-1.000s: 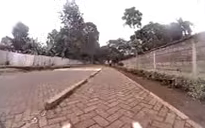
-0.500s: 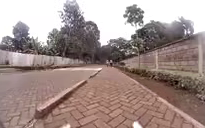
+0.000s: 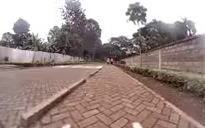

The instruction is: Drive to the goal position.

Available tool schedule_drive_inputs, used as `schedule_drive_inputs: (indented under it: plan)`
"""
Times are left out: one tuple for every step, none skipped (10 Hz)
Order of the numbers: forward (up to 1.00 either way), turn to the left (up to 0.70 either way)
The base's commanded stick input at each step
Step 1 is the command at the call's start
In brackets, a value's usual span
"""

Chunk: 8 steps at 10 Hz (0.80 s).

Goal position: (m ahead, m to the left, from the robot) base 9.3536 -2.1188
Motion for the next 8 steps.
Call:
schedule_drive_inputs:
  plan:
    - [0.50, 0.00]
    - [0.50, -0.20]
    - [0.50, -0.43]
    - [0.50, -0.50]
    - [0.50, -0.50]
    - [0.50, -0.50]
    - [0.50, -0.50]
    - [0.50, -0.36]
